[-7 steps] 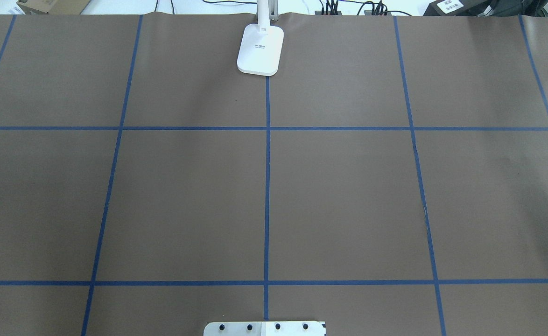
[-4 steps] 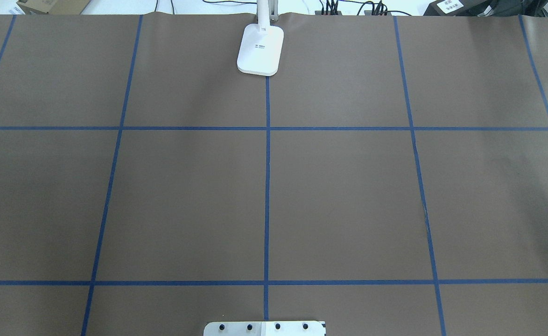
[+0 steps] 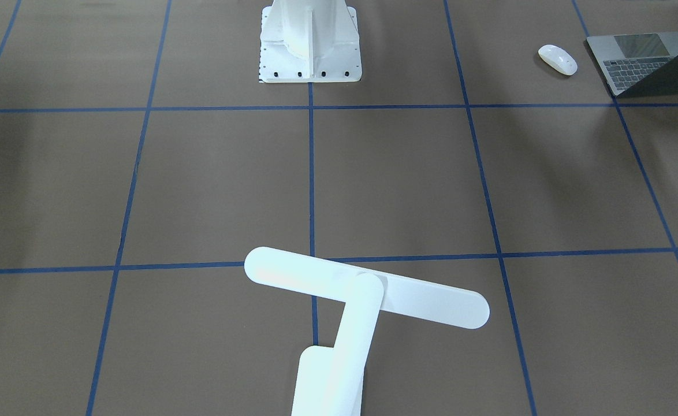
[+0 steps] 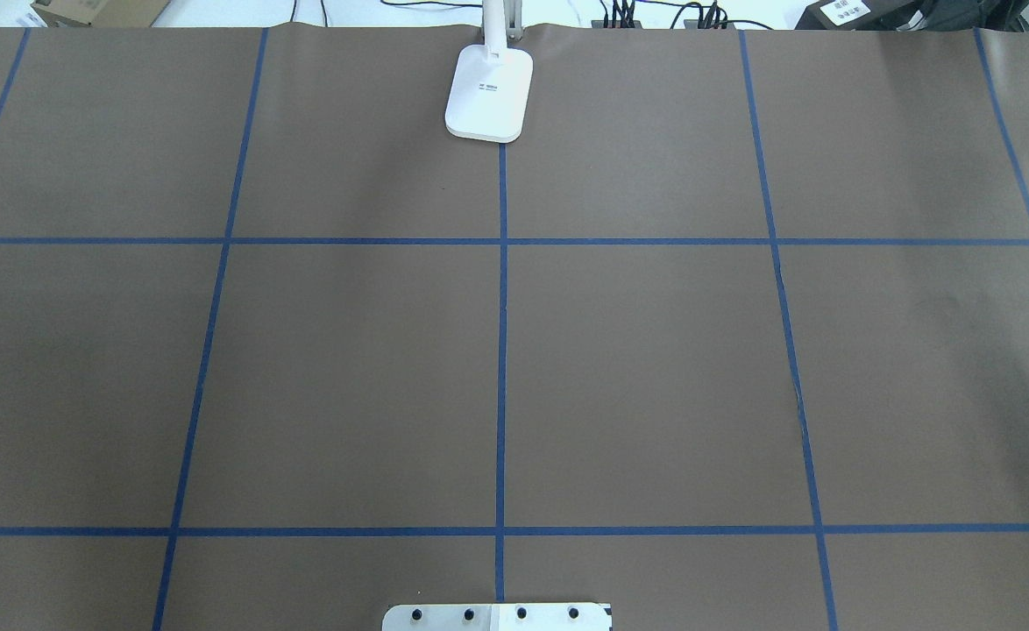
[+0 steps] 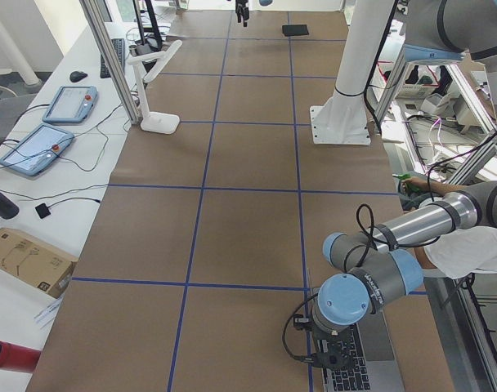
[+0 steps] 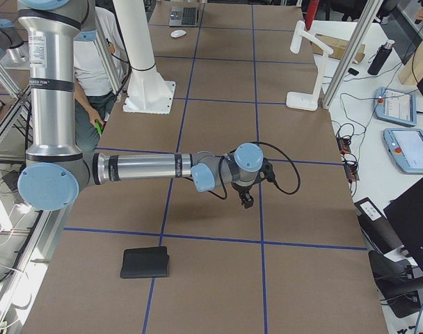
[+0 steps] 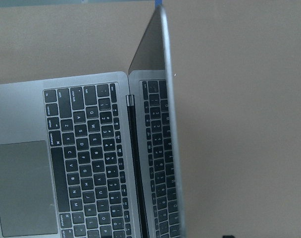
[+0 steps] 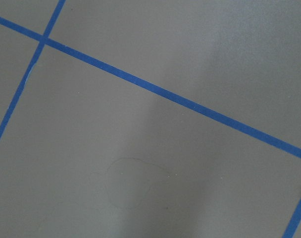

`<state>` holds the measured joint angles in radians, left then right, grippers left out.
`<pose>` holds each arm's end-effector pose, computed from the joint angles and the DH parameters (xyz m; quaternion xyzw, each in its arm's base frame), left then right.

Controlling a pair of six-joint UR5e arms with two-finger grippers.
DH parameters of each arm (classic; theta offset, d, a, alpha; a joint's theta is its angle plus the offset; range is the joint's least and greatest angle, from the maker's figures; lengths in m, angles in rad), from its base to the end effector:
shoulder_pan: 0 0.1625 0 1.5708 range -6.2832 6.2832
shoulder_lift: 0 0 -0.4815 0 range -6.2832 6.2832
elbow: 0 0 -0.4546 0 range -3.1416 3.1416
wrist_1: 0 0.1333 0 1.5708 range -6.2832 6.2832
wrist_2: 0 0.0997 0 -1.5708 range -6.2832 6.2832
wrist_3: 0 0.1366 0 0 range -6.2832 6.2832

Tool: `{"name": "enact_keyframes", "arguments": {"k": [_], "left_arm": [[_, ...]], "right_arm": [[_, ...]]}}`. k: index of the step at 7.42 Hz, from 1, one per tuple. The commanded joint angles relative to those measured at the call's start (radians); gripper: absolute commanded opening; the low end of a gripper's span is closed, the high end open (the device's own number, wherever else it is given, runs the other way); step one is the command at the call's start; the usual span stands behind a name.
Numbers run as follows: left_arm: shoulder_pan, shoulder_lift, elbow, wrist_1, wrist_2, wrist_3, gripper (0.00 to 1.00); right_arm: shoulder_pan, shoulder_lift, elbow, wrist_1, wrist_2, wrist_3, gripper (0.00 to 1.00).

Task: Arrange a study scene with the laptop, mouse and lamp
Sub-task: 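Carry the laptop with the left gripper toward the white lamp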

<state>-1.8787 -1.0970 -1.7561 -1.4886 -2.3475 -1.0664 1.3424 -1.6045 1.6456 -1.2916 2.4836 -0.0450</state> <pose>-0.1188 -0.2495 0.8472 -0.2962 0.2826 -0.6310 0.6590 -0.1020 -0.5501 0.6729 0.1027 -0.4464 -0.1904 0.8683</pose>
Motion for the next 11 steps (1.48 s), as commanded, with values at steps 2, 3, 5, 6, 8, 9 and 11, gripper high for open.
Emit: {"name": "enact_keyframes", "arguments": {"k": [2,3,5,6,8,9,11], "left_arm": [[0.028,-0.021,-0.013,0.008,-0.044,0.013,0.00],[0.045,-0.033,-0.049,0.011,-0.047,0.023,0.00],[0.065,-0.149,-0.078,0.127,-0.058,0.023,0.00],[0.084,-0.290,-0.091,0.292,-0.056,0.025,0.00],[0.128,-0.479,-0.086,0.413,-0.061,0.022,0.00],[0.203,-0.556,-0.082,0.421,-0.108,0.008,0.00],[0.336,-0.715,-0.092,0.435,-0.144,-0.204,0.00]], "right_arm": [[-0.011,0.000,-0.004,-0.002,0.000,0.002,0.99],[-0.012,0.000,-0.004,-0.002,0.000,0.002,0.99],[-0.017,0.001,-0.006,-0.003,0.000,0.004,0.99],[-0.017,0.006,-0.007,-0.003,-0.002,0.005,0.99],[-0.017,0.014,-0.006,-0.002,-0.003,0.002,0.99],[-0.017,0.014,-0.006,-0.002,-0.005,0.002,0.99],[-0.017,0.017,-0.007,-0.003,-0.008,0.004,0.99]]}}
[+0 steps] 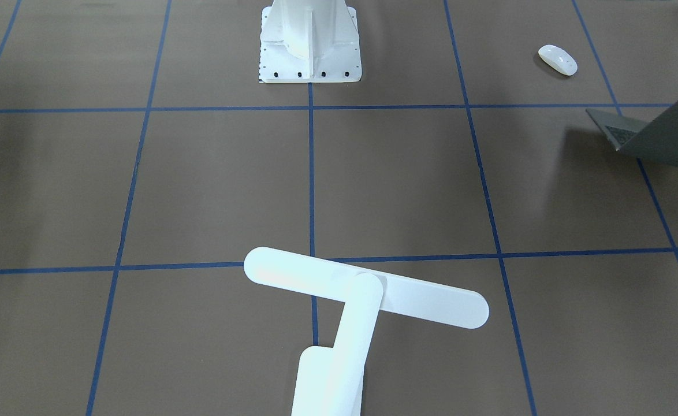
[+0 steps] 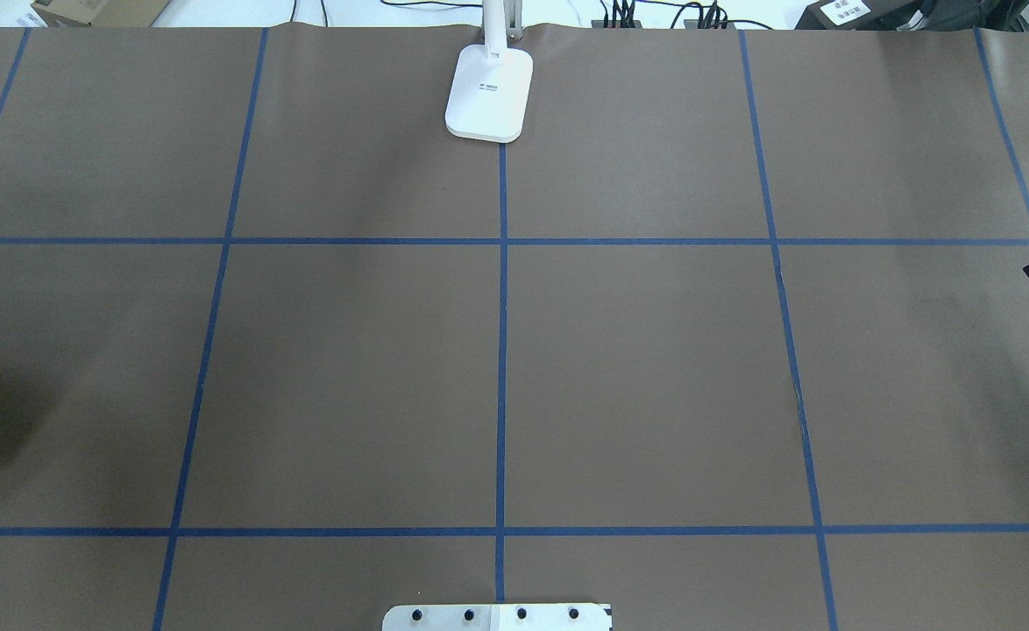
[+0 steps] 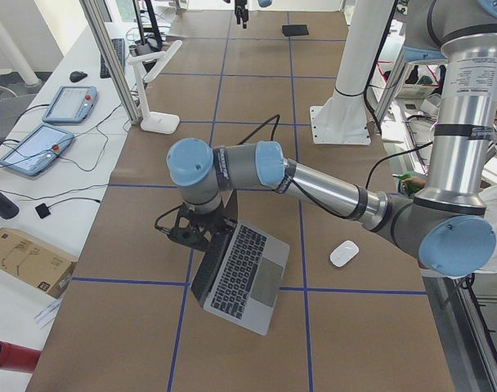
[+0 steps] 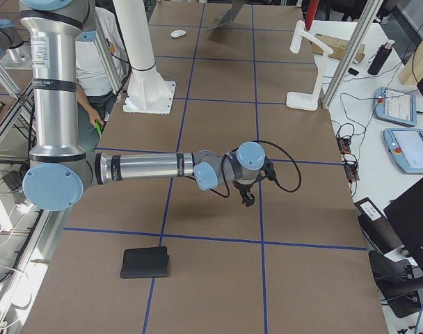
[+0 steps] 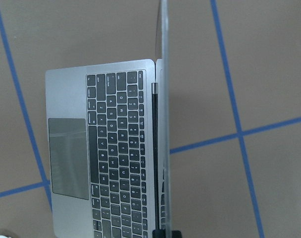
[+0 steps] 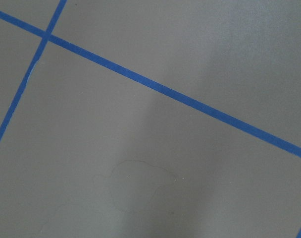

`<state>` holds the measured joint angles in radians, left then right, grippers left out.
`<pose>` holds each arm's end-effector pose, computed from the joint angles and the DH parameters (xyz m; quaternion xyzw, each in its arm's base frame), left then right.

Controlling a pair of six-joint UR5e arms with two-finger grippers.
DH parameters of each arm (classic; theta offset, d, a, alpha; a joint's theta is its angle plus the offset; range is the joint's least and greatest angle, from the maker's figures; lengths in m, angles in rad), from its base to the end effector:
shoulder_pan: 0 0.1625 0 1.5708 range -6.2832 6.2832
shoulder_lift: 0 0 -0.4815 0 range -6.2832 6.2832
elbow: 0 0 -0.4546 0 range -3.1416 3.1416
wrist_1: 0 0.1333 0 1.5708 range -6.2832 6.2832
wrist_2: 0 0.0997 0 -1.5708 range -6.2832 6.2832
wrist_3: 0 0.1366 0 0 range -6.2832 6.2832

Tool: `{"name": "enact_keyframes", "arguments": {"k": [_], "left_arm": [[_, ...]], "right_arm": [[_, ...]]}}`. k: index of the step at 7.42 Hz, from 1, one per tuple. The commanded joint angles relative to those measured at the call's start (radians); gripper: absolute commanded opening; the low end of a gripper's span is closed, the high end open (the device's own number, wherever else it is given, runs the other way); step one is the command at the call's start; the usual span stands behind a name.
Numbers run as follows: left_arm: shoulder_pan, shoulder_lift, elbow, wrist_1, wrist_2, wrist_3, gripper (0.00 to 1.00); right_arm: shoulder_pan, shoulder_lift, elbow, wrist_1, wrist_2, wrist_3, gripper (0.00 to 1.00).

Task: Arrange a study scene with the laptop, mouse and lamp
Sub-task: 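Carry the laptop with the left gripper toward the white lamp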

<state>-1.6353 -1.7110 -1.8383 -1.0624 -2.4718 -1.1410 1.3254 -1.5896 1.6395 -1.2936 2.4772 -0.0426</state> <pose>-0.0632 -0.5724 0.5534 -0.2618 0.3502 -0.5278 0.7282 -0.1126 -0.5557 0.6690 0.1019 -0.4446 -0.1978 0.8676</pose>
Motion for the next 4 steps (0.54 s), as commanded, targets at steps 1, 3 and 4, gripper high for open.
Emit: {"name": "enact_keyframes", "arguments": {"k": [1,3,4], "left_arm": [[0.142,-0.195,-0.016,0.007,-0.022,-0.248,0.00],[0.291,-0.350,-0.042,0.004,-0.018,-0.523,0.00],[0.363,-0.428,-0.050,0.001,-0.004,-0.695,0.00]], "right_arm": [[0.000,0.006,-0.001,-0.001,-0.001,0.001,0.99],[-0.002,0.011,-0.007,-0.003,-0.003,0.003,0.99],[-0.002,0.017,-0.012,-0.004,-0.001,0.003,0.99]]}}
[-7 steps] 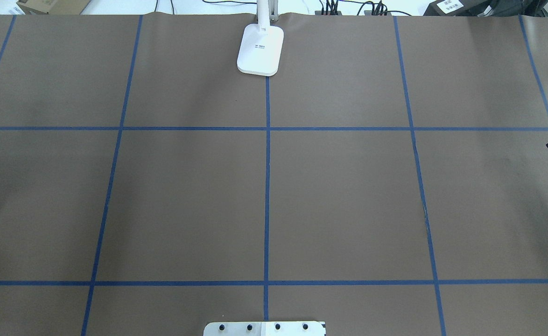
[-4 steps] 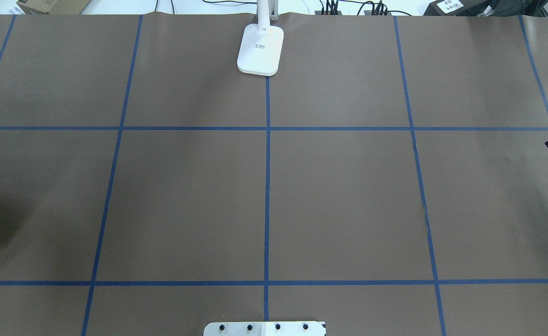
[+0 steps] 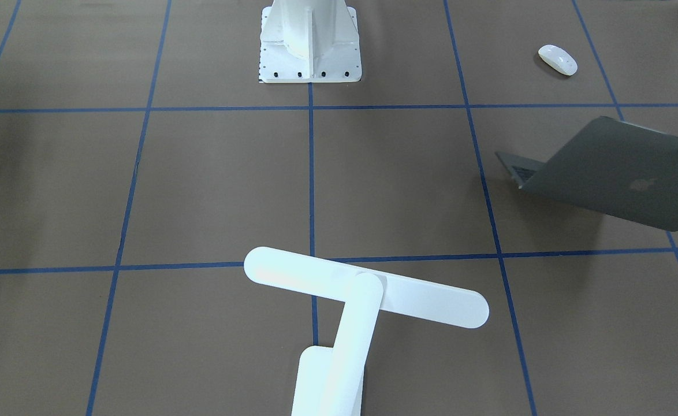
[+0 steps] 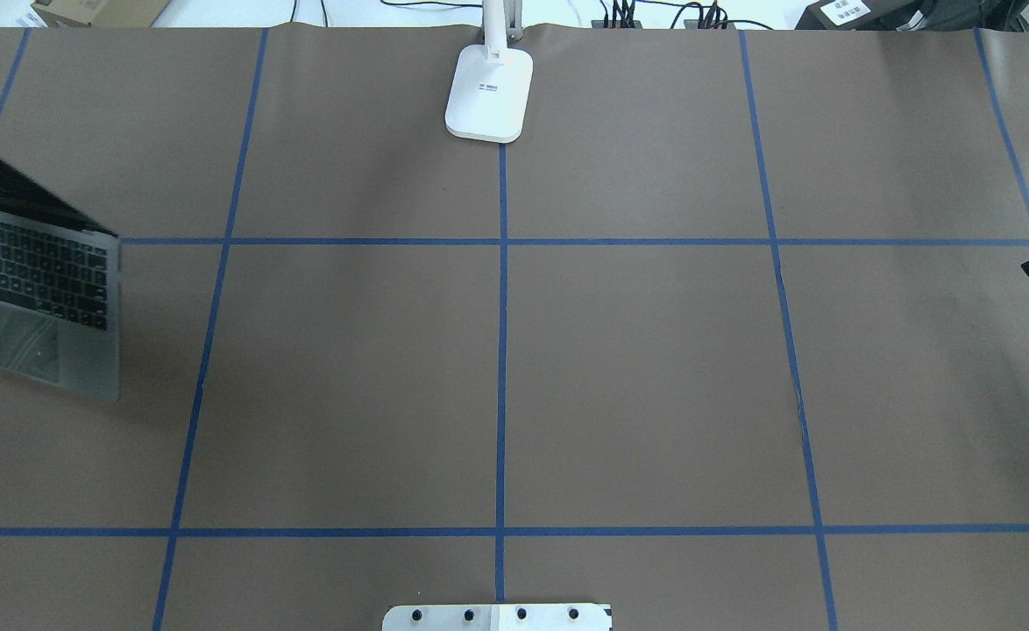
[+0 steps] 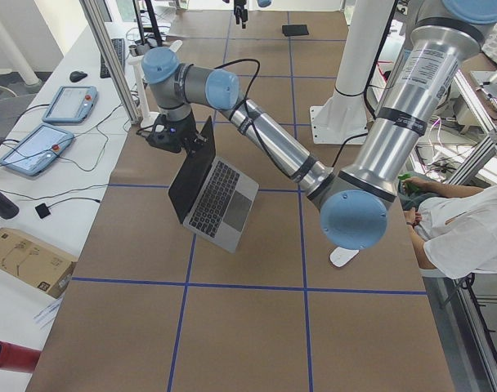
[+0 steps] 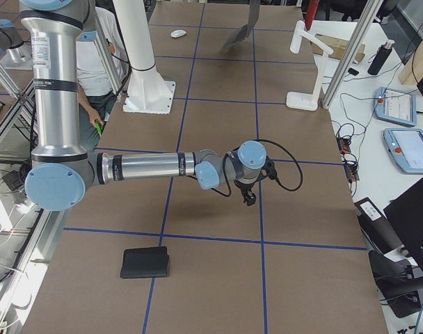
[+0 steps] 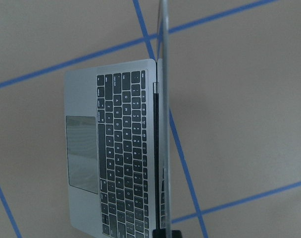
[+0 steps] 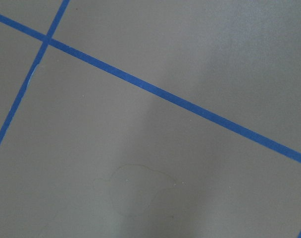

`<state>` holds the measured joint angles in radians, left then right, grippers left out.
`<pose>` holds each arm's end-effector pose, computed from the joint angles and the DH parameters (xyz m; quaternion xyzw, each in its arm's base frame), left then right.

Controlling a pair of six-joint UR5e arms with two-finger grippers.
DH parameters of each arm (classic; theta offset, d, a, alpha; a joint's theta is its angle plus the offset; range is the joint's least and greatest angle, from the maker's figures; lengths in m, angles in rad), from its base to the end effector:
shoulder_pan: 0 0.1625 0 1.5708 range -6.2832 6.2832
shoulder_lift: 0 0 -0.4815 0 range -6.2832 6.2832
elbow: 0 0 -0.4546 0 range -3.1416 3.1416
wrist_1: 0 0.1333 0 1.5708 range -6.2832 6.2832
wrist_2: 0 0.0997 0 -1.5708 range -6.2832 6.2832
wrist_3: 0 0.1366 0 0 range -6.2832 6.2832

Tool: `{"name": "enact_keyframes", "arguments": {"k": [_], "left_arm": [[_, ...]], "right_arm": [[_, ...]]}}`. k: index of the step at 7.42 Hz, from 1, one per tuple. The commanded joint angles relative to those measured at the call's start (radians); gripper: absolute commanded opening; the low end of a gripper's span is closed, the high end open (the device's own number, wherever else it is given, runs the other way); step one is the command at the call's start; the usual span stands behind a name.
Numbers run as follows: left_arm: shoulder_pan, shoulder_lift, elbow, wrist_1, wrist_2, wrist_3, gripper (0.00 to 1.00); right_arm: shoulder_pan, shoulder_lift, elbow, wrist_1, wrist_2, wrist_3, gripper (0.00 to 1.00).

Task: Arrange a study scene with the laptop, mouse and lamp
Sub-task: 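Carry the laptop with the left gripper toward the white lamp, then lower the laptop in front of the white lamp and open the left gripper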

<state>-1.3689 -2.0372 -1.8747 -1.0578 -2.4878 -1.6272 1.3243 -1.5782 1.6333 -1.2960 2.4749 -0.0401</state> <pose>0.1081 -0.6519 0.3310 -0.2776 0.3590 -0.5385 0.7100 -0.1144 -0.5611 0.6666 0.1025 -0.4438 -0.1977 0.8680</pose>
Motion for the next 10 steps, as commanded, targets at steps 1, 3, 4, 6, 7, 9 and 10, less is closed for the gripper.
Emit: {"name": "enact_keyframes", "arguments": {"k": [1,3,4,6,7,9,10], "left_arm": [[0.169,-0.179,-0.011,-0.007,0.021,-0.353,0.00],[0.296,-0.353,0.091,-0.077,0.104,-0.598,0.00],[0.339,-0.427,0.185,-0.131,0.137,-0.675,0.00],[0.407,-0.455,0.306,-0.316,0.193,-0.779,0.00],[0.407,-0.506,0.395,-0.339,0.193,-0.778,0.00],[0.406,-0.546,0.495,-0.395,0.199,-0.778,0.00],[0.406,-0.546,0.506,-0.399,0.219,-0.778,0.00]], "right_arm": [[0.000,0.021,-0.030,0.000,0.001,0.000,0.99],[-0.002,0.035,-0.056,0.000,-0.001,0.000,0.99],[0.000,0.035,-0.059,0.000,-0.001,0.000,0.99],[0.000,0.035,-0.066,0.000,0.001,0.000,0.99],[0.000,0.032,-0.064,0.000,0.001,0.002,0.99],[0.000,0.032,-0.073,0.000,0.001,0.000,0.99],[0.000,0.032,-0.078,0.000,0.001,0.000,0.99]]}}
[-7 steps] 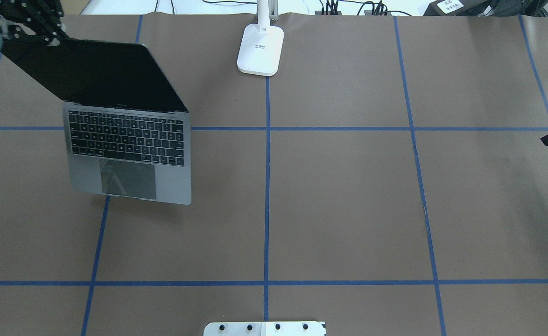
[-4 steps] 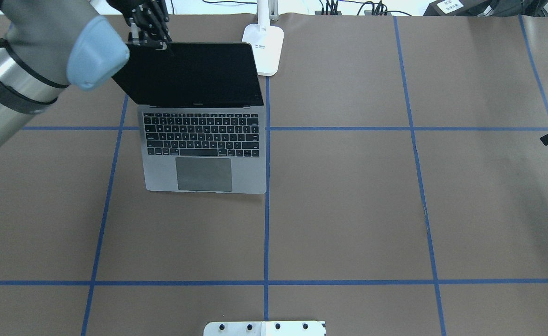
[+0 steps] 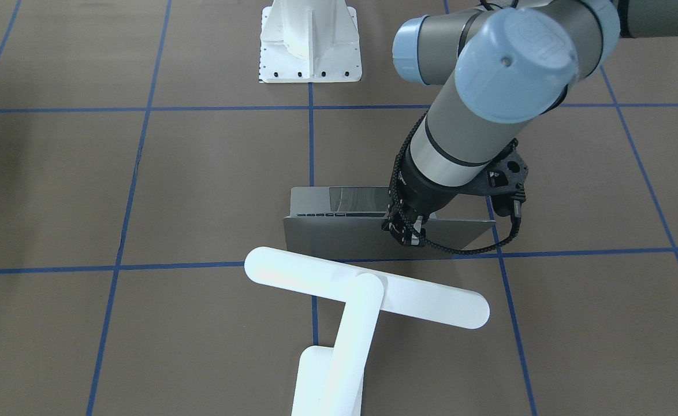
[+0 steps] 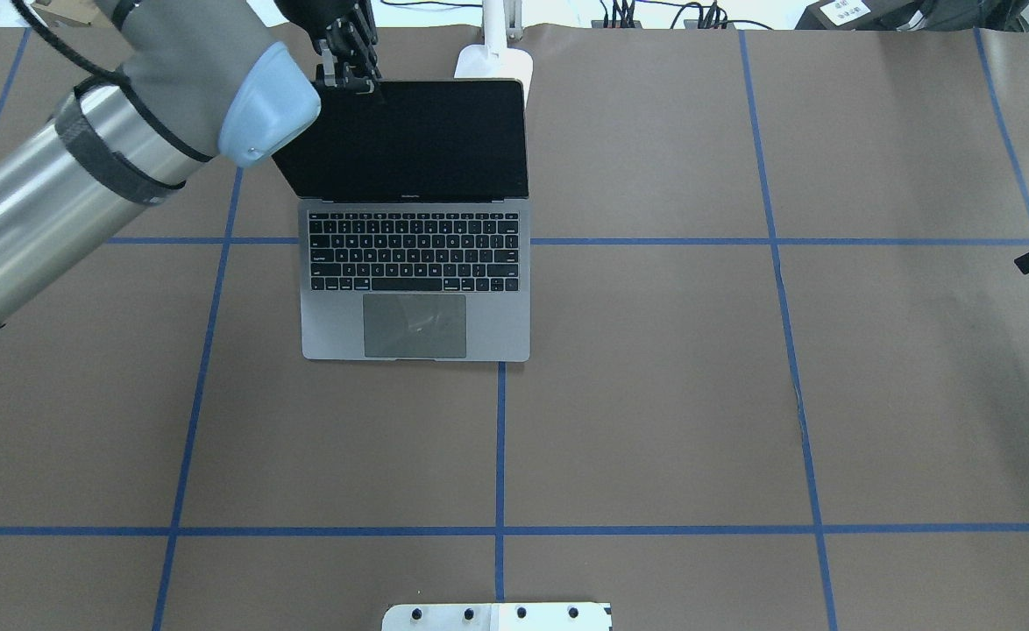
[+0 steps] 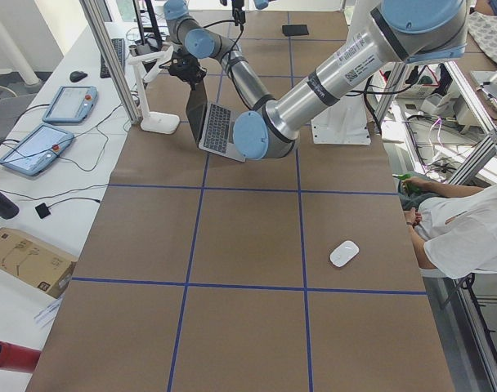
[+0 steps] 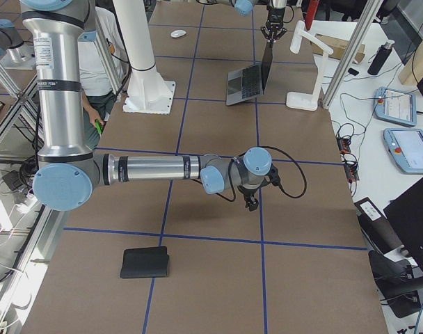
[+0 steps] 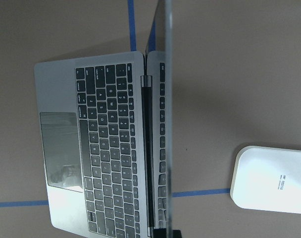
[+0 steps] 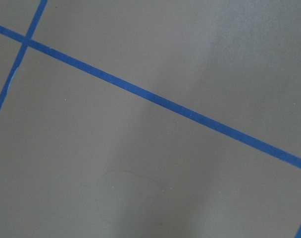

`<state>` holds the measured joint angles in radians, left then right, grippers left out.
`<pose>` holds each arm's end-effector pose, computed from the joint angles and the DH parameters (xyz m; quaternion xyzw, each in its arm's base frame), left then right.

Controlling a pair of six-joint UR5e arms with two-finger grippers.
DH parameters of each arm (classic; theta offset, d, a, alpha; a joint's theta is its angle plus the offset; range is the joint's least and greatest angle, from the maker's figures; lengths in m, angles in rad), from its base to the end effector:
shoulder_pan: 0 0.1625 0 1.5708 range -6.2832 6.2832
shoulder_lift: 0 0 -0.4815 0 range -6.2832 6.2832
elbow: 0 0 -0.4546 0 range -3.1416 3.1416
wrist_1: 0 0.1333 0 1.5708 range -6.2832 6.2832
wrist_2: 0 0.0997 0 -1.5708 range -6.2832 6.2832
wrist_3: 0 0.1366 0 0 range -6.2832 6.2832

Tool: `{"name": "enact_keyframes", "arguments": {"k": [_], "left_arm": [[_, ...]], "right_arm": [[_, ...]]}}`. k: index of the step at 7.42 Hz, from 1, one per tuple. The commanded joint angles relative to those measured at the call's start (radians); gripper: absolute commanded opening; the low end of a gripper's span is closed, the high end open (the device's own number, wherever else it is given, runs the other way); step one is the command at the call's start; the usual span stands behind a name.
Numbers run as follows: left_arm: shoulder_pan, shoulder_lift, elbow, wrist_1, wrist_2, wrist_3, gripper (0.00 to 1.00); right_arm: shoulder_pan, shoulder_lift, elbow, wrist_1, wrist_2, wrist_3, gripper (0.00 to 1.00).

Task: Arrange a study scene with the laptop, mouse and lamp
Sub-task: 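Lower the laptop in front of the white lamp and open the left gripper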

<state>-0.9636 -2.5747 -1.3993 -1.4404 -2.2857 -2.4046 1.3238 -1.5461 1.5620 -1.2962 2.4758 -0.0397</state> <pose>0.4519 -0.7271 0.0993 -0.3070 0.3427 -0.6135 0.6419 -0.1182 -0.5747 0.6889 0.0847 -0.4438 -0.1898 0.8717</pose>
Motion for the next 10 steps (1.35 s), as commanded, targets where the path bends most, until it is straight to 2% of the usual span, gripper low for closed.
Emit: {"name": "enact_keyframes", "arguments": {"k": [1,5,7,10], "left_arm": [[-0.001,-0.009,0.034,-0.015,0.025,-0.002,0.00],[-0.006,-0.007,0.060,-0.021,0.043,-0.036,0.00],[-0.006,-0.009,0.095,-0.072,0.055,-0.037,0.00],[-0.006,-0.007,0.095,-0.087,0.057,-0.036,0.00]], "right_arm": [[0.000,0.000,-0.011,0.000,0.000,0.000,0.99],[0.000,0.000,-0.016,0.000,-0.001,0.000,0.99],[0.000,-0.002,-0.019,0.000,0.000,0.000,0.99],[0.000,-0.002,-0.025,0.000,0.000,0.000,0.99]]}}
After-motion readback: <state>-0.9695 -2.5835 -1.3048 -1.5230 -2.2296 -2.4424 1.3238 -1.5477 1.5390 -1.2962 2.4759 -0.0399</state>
